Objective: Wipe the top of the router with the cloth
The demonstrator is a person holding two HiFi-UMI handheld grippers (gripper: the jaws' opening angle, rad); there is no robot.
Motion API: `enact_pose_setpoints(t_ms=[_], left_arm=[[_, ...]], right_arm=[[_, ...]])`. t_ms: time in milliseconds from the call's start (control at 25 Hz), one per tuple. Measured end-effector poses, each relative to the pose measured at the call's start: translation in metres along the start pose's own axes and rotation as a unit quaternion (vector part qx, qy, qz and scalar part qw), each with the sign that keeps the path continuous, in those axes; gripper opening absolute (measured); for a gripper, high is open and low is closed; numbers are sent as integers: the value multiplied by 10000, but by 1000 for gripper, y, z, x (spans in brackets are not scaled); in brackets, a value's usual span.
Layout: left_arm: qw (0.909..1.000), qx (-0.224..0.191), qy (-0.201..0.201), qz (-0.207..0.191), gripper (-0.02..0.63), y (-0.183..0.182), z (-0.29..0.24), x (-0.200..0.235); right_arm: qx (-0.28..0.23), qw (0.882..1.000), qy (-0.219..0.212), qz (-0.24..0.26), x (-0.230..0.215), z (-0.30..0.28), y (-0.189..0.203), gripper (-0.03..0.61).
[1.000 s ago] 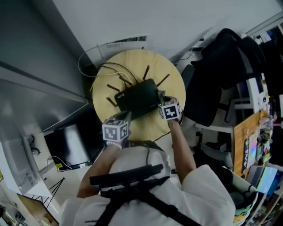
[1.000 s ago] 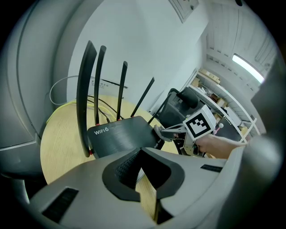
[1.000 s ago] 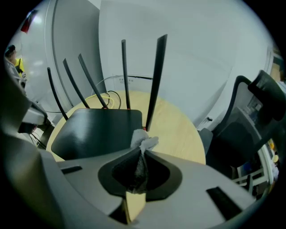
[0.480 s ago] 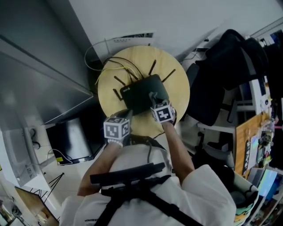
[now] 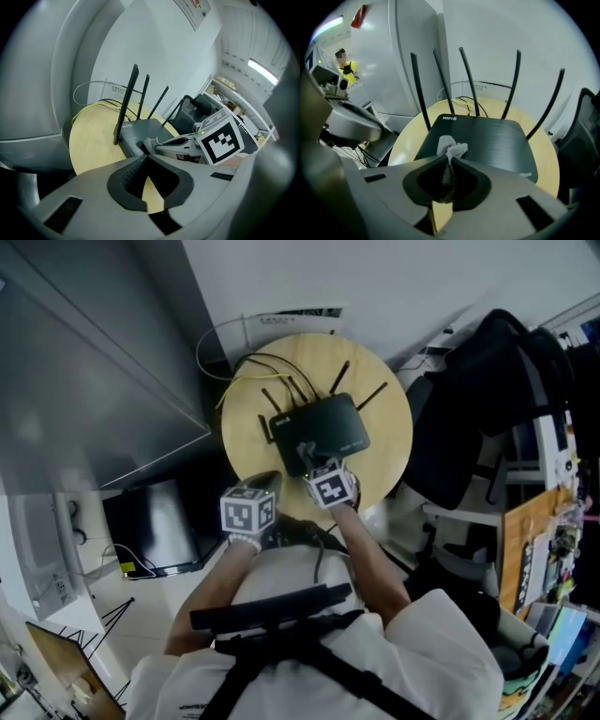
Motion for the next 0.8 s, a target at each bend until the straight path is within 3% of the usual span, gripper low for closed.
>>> enact_pose_setpoints(t_ms=[800], left_arm=[[9999, -65, -29, -103, -9, 0, 19, 3]], right_arm=[[-168, 9991, -383, -58, 45, 6, 3, 38]])
Point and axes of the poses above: the fingertips, and each gripper's own axes: z backward along the fingers, x to its left, y out of its underside, the point moved 6 cm from there along z, backward along the fingers, and after that the axes turned 10 degrees about z, right-handed, at the moved point
